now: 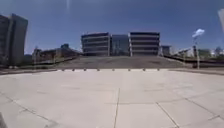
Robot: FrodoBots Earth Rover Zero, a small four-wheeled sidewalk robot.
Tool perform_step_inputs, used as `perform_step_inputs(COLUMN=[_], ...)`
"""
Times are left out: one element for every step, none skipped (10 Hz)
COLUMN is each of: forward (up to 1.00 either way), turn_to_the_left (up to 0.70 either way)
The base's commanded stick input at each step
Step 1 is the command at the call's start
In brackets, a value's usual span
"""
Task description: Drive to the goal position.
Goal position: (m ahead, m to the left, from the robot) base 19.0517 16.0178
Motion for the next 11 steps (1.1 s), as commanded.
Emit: perform_step_inputs(forward=[0.69, 0.69, 0.69, 0.69, 0.69, 0.69, 0.69, 0.69, 0.69, 0.7, 0.7], turn_to_the_left=[0.0, 0.0, 0.0, 0.0, 0.0, 0.0, 0.0, 0.0, 0.0, 0.0, 0.0])
